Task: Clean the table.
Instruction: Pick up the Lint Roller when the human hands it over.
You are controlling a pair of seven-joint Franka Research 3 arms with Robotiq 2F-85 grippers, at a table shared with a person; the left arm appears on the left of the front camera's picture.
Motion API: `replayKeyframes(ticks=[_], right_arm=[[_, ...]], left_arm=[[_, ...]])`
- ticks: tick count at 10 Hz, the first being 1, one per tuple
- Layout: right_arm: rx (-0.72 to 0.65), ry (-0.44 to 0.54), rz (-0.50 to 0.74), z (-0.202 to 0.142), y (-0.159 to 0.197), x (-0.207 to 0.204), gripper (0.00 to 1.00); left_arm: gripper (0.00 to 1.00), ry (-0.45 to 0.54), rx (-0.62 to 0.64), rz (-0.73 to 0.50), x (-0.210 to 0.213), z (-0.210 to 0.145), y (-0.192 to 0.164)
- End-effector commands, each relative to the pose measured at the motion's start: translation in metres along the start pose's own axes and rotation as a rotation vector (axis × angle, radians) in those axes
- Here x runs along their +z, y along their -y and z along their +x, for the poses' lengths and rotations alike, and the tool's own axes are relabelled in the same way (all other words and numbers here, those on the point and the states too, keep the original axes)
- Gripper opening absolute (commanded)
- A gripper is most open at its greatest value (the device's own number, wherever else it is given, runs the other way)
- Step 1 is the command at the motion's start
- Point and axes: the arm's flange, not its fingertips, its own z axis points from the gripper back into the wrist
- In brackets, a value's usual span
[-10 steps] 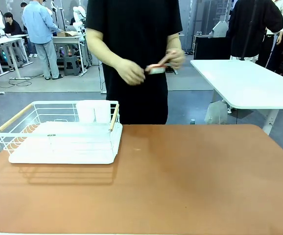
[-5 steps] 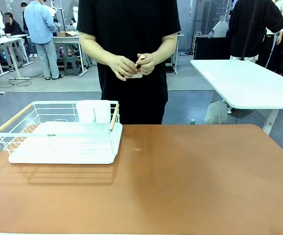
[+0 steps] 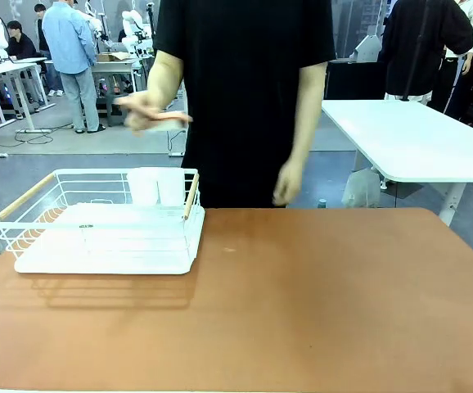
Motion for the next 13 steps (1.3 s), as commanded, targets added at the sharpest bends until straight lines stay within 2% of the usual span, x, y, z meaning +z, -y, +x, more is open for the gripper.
replayKeyframes(ticks=[1, 12, 13], right_arm=[[0.019, 0.001, 0.017, 0.0013, -0.0012, 0.0004, 1.00], [0.019, 0.001, 0.017, 0.0013, -0.0012, 0.0004, 1.00], [0.019, 0.001, 0.017, 0.0013, -0.0012, 0.0004, 1.00]], left_arm=[[1.00, 0.003, -0.016, -0.028, 0.0026, 0.0008, 0.0003], [1.00, 0.003, -0.016, -0.028, 0.0026, 0.0008, 0.0003], [1.00, 0.000, 0.000, 0.000, 0.0000, 0.0000, 0.0000]])
